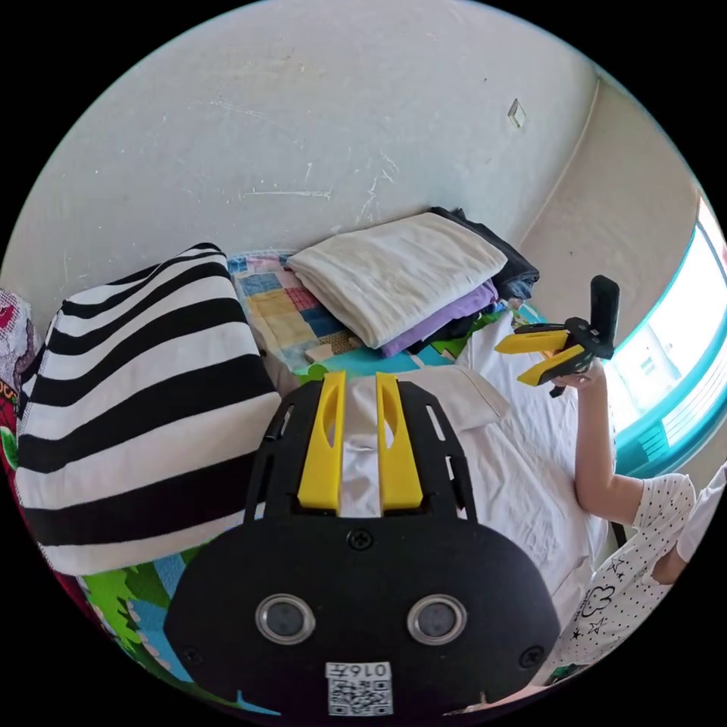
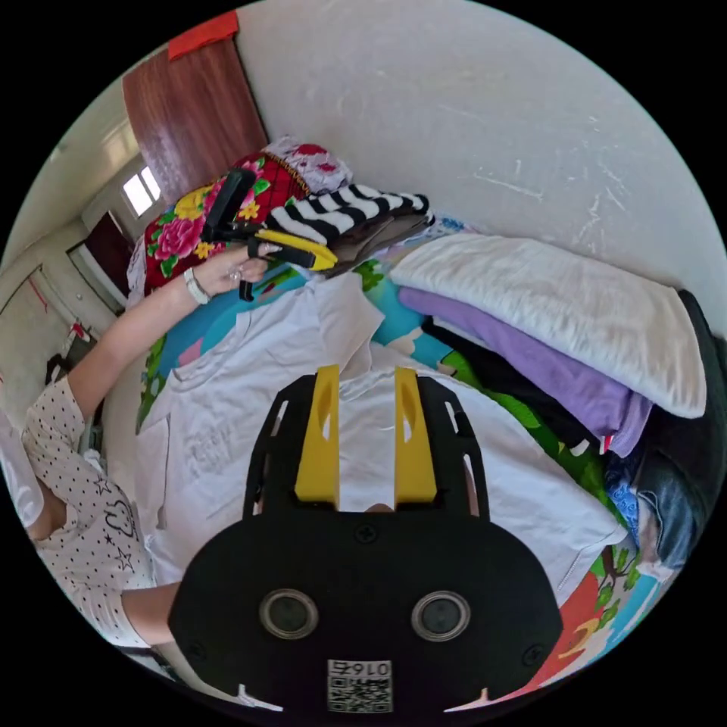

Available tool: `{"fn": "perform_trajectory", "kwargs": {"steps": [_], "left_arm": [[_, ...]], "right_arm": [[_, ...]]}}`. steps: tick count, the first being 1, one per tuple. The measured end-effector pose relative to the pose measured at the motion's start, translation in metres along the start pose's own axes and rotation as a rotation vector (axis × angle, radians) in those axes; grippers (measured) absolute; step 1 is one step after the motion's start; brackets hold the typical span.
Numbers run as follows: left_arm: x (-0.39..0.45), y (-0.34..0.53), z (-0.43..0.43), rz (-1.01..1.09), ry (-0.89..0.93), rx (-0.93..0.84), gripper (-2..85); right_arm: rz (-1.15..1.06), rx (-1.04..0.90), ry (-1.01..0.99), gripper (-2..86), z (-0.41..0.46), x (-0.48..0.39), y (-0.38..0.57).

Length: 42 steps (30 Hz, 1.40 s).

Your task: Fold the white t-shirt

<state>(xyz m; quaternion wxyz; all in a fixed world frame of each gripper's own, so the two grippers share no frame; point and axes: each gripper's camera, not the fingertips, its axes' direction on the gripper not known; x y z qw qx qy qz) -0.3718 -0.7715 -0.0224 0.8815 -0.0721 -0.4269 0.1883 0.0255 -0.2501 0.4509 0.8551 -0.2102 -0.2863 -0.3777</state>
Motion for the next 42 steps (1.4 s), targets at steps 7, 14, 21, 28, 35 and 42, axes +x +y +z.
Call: {"fn": "perform_trajectory", "kwargs": {"steps": [7, 14, 21, 28, 35, 42], "left_arm": [[0.008, -0.031, 0.045, 0.035, 0.103, -0.122, 1.2], [0.042, -0.020, -0.031, 0.202, 0.218, 0.020, -0.9], [0.050, 0.032, -0.060, 0.231, 0.096, -0.150, -0.7], [0.043, -0.010, -0.050, 0.111, 0.110, -0.020, 4.1], [0.047, -0.069, -0.008, 0.035, 0.130, -0.003, 7.3], [0.054, -0.049, -0.025, 0.068, 0.041, -0.036, 5.8]], "right_arm": [[-0.022, -0.117, -0.061, 10.3, 0.059, -0.002, -0.037], [-0.237, -0.084, -0.006, 1.1, 0.053, -0.039, -0.054], [-0.650, -0.304, -0.156, 0.4, 0.060, -0.080, -0.027], [-0.196, -0.145, -0.207, 3.3, 0.060, -0.018, -0.068], [-0.086, -0.106, -0.194, 16.5, 0.078, -0.010, -0.088], [0.023, -0.160, -0.183, 16.0, 0.121, -0.018, -0.114]]}}
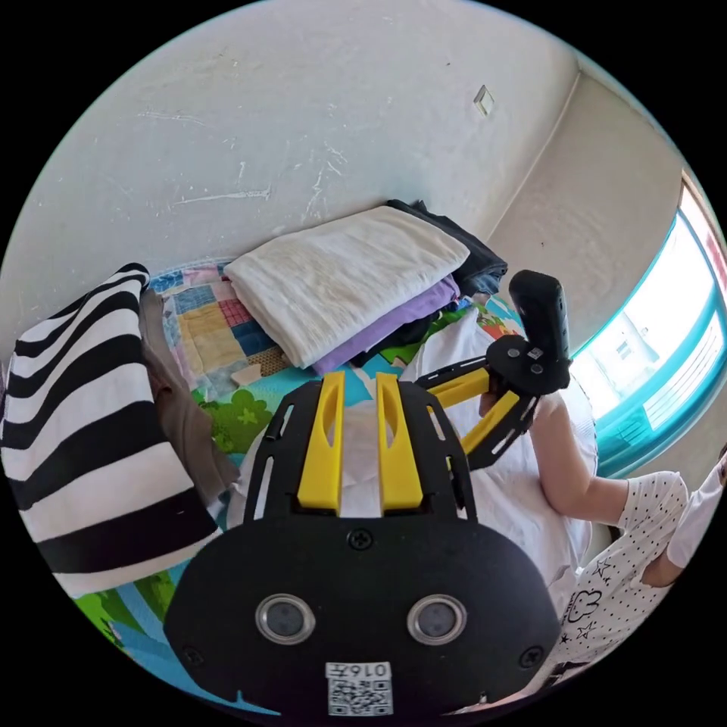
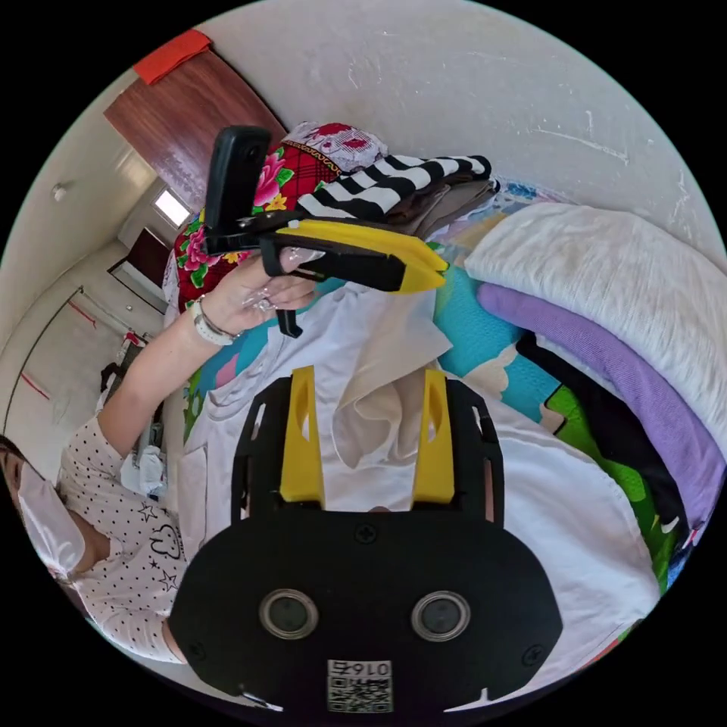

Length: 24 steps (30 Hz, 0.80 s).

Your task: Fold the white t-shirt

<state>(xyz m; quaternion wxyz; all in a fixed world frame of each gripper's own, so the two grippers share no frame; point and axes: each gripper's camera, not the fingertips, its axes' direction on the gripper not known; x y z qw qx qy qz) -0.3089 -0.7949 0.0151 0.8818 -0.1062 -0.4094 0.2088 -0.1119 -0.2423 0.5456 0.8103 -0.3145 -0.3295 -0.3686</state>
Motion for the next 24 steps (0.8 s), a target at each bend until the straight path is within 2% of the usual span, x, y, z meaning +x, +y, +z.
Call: {"fn": "perform_trajectory", "kwargs": {"steps": [1, 3, 4, 6, 8, 10, 12, 15, 20, 22, 24], "left_arm": [[0.000, 0.003, -0.005, 0.002, -0.009, -0.001, 5.7], [0.000, 0.017, -0.029, -0.009, -0.029, 0.020, 5.2], [-0.001, 0.021, -0.036, -0.016, -0.034, 0.029, 5.0], [-0.004, 0.035, -0.063, -0.034, -0.057, 0.063, 4.3], [-0.007, 0.043, -0.076, -0.049, -0.079, 0.058, 4.0], [-0.009, 0.050, -0.084, -0.065, -0.095, 0.045, 4.0], [-0.008, 0.054, -0.085, -0.069, -0.081, 0.030, 4.2], [-0.002, 0.049, -0.072, -0.045, -0.023, 0.005, 5.1], [0.028, 0.028, -0.027, 0.081, 0.122, -0.111, 7.9], [0.047, 0.023, -0.010, 0.159, 0.092, -0.183, 9.1], [0.071, 0.020, 0.006, 0.275, -0.015, -0.260, 10.1]], "right_arm": [[-0.014, 0.025, 0.032, 13.5, 0.001, -0.006, -0.003], [-0.177, 0.041, 0.045, 8.2, -0.003, -0.032, -0.003], [-0.326, 0.035, 0.055, 5.1, -0.005, -0.056, 0.001], [-0.531, -0.015, 0.065, 5.0, -0.003, -0.089, 0.013], [-0.692, -0.250, 0.058, 7.7, 0.016, -0.114, 0.025], [-0.709, -0.399, 0.060, 8.6, 0.030, -0.116, 0.030], [-0.663, -0.444, 0.093, 8.0, 0.035, -0.111, 0.031], [-0.628, -0.391, 0.077, 6.6, 0.020, -0.102, 0.039], [-0.465, -0.178, 0.147, 6.8, -0.017, -0.078, 0.046], [-0.424, -0.147, 0.129, 6.9, -0.022, -0.071, 0.045], [-0.406, -0.139, 0.129, 6.9, -0.022, -0.067, 0.046]]}}
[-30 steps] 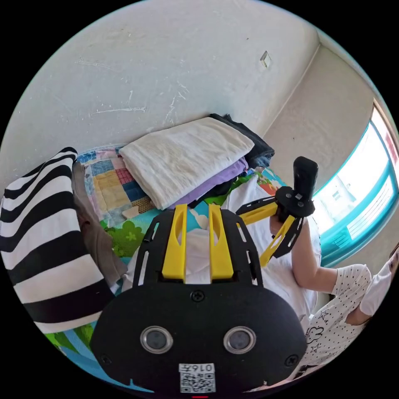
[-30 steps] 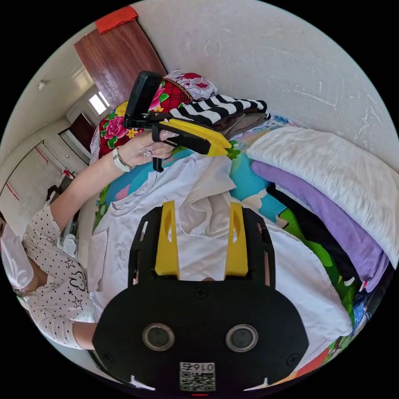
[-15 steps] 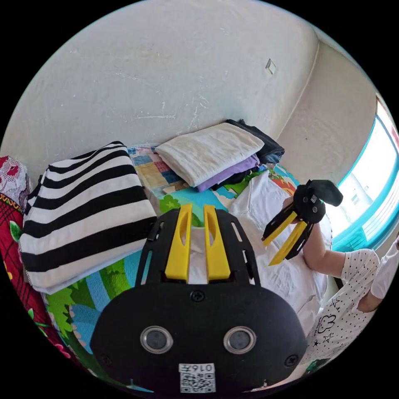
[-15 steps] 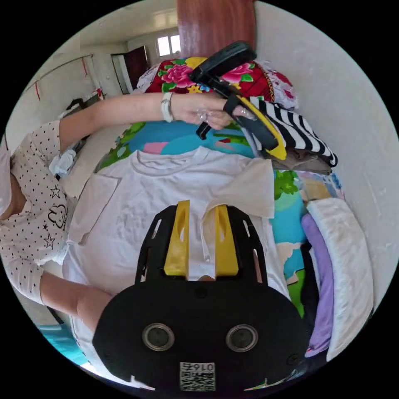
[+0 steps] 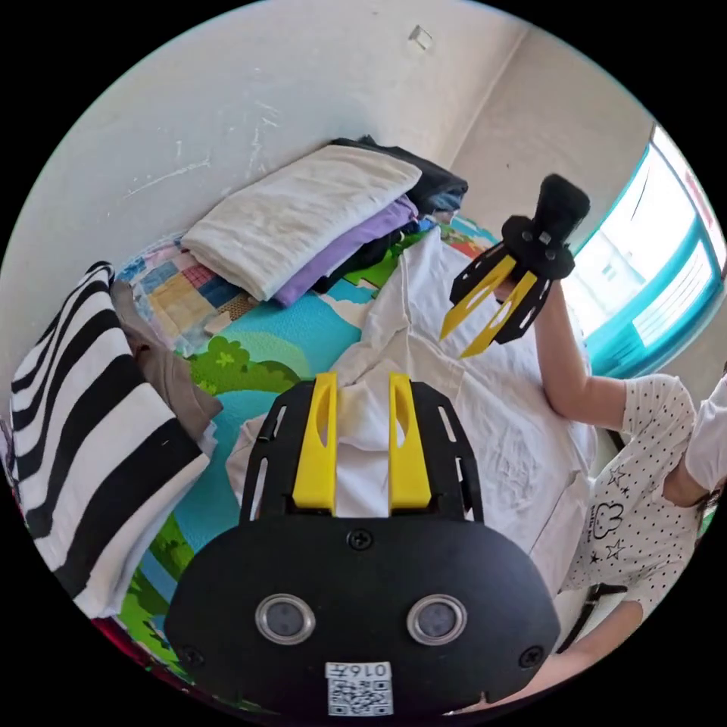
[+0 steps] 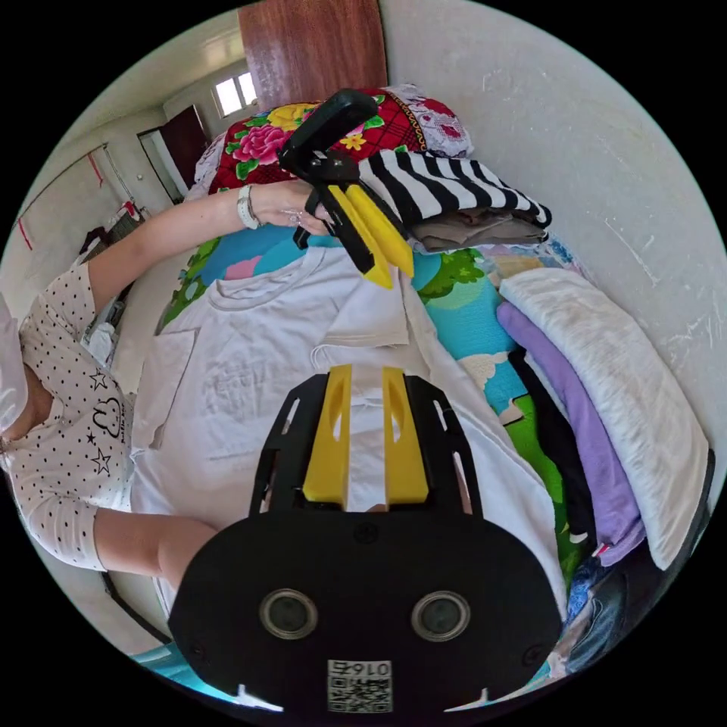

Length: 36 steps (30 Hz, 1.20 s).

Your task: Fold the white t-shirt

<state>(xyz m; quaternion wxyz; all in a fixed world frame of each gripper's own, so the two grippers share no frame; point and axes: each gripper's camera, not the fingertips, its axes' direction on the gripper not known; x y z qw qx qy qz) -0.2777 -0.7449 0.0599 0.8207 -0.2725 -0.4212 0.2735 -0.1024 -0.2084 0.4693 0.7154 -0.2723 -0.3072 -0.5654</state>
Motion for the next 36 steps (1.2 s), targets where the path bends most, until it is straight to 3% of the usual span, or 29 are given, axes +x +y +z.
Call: {"fn": "perform_trajectory", "kwargs": {"steps": [5, 9, 16, 24, 30, 36], "left_arm": [[0.027, -0.003, -0.004, 0.125, -0.140, 0.016, 9.2], [0.038, 0.005, 0.015, 0.194, -0.163, -0.161, 6.1], [0.075, 0.050, -0.005, 0.306, -0.258, -0.099, -0.4], [0.075, 0.118, -0.019, 0.182, 0.000, -0.023, -1.0], [0.032, 0.138, -0.061, -0.042, -0.167, 0.148, -0.8], [-0.017, 0.144, -0.035, -0.288, -0.137, 0.135, 3.1]], "right_arm": [[-0.021, -0.010, 0.010, 6.9, 0.004, -0.002, 0.004], [-0.025, -0.012, 0.010, 6.9, 0.006, 0.000, 0.006], [0.074, 0.014, 0.018, 6.8, 0.005, 0.023, 0.022], [0.312, 0.109, -0.016, 8.7, -0.001, 0.075, 0.054], [0.346, 0.094, -0.033, 10.2, 0.002, 0.094, 0.071], [0.421, 0.155, -0.140, 11.6, 0.004, 0.123, 0.088]]}}
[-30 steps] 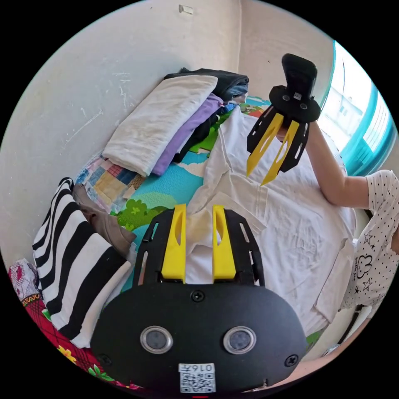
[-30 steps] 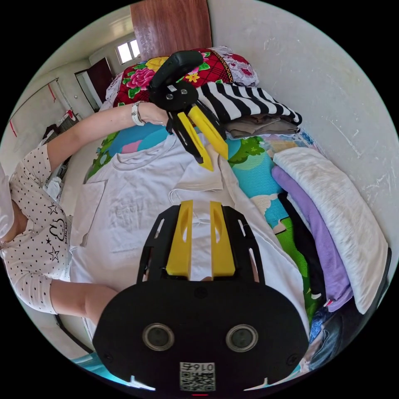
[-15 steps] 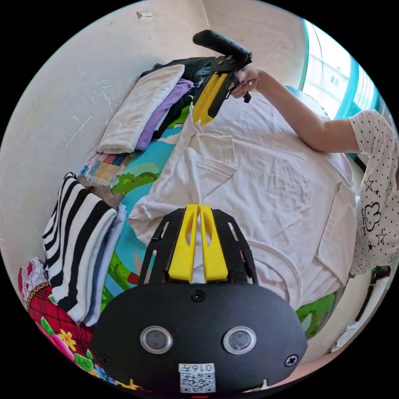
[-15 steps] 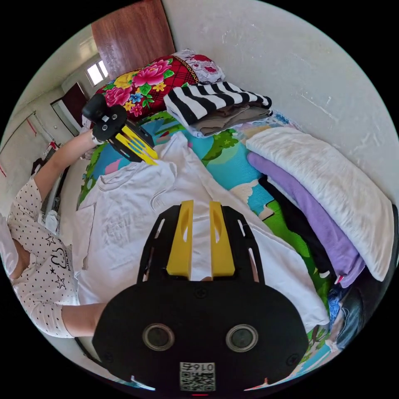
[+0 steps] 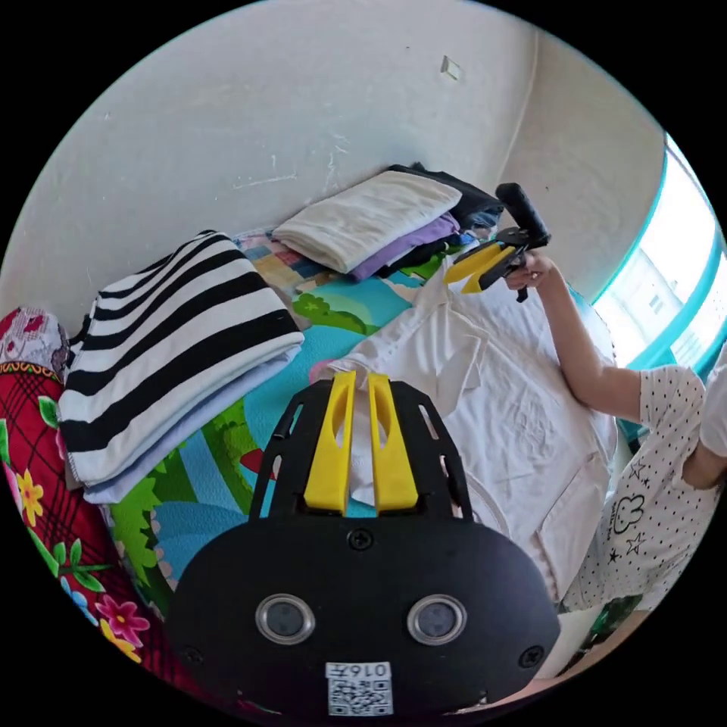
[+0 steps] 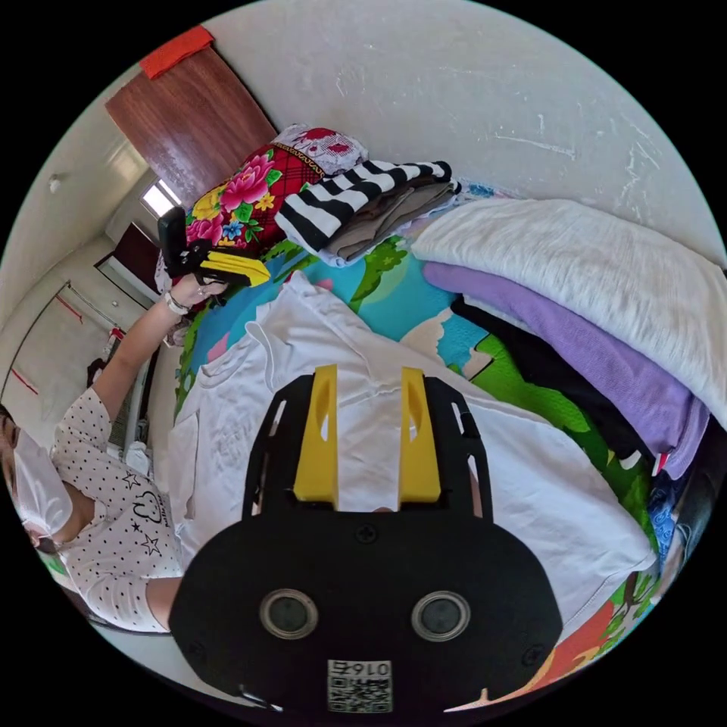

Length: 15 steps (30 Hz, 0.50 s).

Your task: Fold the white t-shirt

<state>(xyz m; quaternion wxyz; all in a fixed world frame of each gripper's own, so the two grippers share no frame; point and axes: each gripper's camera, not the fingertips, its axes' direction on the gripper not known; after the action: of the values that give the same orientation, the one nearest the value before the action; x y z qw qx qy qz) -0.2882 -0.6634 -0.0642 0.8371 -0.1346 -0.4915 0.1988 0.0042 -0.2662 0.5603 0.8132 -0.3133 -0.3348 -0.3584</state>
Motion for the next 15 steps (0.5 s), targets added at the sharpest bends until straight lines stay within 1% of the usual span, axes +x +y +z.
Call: {"fn": "perform_trajectory", "kwargs": {"steps": [2, 6, 8, 11, 13, 15], "left_arm": [[-0.005, 0.002, 0.011, -0.056, -0.041, 0.002, 4.5], [-0.005, 0.005, 0.025, -0.054, 0.023, 0.026, 4.9], [-0.007, 0.007, 0.025, -0.069, 0.031, 0.049, 5.2], [-0.017, 0.013, 0.020, -0.080, 0.038, 0.070, 5.2], [-0.023, 0.018, 0.015, -0.090, 0.019, 0.089, 4.8], [-0.032, 0.026, 0.007, -0.113, -0.037, 0.134, 3.3]], "right_arm": [[0.028, -0.013, -0.030, 11.9, 0.001, 0.014, 0.004], [0.033, -0.024, -0.071, 11.7, 0.001, 0.030, 0.008], [0.045, -0.058, -0.054, 11.1, 0.004, 0.037, 0.008], [0.048, -0.004, -0.069, 10.2, -0.008, 0.043, 0.012], [0.015, 0.011, -0.098, 9.6, -0.011, 0.044, 0.015], [0.012, -0.017, -0.084, 9.1, -0.007, 0.046, 0.016]]}}
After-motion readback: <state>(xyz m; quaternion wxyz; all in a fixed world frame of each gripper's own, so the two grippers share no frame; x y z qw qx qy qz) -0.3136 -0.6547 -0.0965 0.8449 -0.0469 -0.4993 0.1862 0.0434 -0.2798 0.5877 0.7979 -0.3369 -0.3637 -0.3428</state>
